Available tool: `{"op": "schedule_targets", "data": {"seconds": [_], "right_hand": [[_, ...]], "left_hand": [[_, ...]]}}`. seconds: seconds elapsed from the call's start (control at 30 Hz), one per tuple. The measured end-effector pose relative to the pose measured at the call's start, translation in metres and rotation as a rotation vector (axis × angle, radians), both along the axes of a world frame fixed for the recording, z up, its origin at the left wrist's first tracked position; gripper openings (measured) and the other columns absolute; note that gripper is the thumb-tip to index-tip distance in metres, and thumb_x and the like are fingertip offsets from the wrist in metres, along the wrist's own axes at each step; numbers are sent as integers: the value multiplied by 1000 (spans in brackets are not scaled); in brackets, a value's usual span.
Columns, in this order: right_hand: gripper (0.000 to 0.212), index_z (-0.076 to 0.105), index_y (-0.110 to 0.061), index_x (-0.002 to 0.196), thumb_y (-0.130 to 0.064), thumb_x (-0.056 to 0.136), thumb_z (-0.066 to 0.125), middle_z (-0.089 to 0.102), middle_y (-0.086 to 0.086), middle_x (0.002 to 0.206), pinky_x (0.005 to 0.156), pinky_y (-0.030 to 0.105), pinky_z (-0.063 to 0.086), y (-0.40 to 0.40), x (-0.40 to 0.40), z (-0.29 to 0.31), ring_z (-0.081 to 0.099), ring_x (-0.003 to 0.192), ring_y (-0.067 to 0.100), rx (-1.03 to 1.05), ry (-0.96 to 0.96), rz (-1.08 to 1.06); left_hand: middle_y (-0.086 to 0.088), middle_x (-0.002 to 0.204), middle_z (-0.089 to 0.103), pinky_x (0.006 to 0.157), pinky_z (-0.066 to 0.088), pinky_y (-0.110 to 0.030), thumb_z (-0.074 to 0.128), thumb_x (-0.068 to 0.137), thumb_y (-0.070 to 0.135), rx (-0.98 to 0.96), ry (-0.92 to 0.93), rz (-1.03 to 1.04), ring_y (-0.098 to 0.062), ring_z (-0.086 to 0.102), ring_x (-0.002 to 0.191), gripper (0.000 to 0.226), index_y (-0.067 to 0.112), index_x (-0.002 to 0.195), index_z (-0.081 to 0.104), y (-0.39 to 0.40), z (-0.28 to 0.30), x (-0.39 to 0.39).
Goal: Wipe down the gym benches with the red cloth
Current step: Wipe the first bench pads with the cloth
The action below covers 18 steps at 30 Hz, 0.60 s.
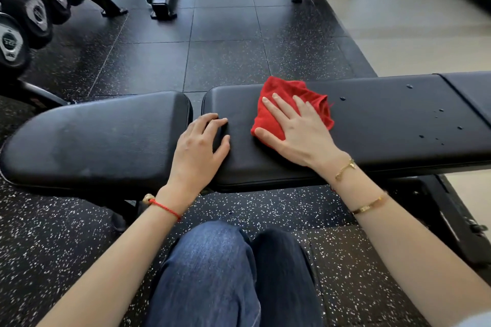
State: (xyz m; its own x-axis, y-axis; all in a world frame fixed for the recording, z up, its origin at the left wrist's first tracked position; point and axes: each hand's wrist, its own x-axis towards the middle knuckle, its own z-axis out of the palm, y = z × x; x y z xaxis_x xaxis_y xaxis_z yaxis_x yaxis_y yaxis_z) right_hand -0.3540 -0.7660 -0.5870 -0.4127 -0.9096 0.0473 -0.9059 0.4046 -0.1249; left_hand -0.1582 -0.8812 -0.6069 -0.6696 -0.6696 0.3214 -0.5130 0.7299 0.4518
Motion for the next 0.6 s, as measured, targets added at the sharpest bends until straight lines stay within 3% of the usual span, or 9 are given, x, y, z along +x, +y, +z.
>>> {"op": "schedule_targets", "data": {"seconds": [0.13,0.33,0.43,0.6], "right_hand": [[81,11,-40,155,-80,84,11,14,-10,164,123,44,6,32,-2,-1,12,150,28,-8,20,35],[72,15,-41,154,-74,90,25,9,-10,164,122,49,-4,-2,-36,3,2,151,29,27,-50,-135],[71,16,-41,154,-72,91,27,11,-9,164,122,47,-3,-13,-16,4,4,151,29,14,-80,-64],[81,20,-38,154,-80,84,22,18,-12,162,124,42,7,37,10,-2,14,151,22,-77,-60,144]], "left_hand": [[-3,136,56,107,40,-36,58,96,27,-12,2,-6,-22,52,127,37,13,129,61,-1,-1,1],[-5,138,55,109,40,-37,57,96,26,2,1,1,-23,50,130,38,12,131,60,-1,-2,-1],[-4,139,54,109,41,-38,57,96,26,21,12,14,-22,49,131,38,12,131,60,3,-2,-2],[-4,138,55,108,41,-38,58,96,25,19,-11,5,-22,51,129,37,12,130,61,1,2,-2]]}}
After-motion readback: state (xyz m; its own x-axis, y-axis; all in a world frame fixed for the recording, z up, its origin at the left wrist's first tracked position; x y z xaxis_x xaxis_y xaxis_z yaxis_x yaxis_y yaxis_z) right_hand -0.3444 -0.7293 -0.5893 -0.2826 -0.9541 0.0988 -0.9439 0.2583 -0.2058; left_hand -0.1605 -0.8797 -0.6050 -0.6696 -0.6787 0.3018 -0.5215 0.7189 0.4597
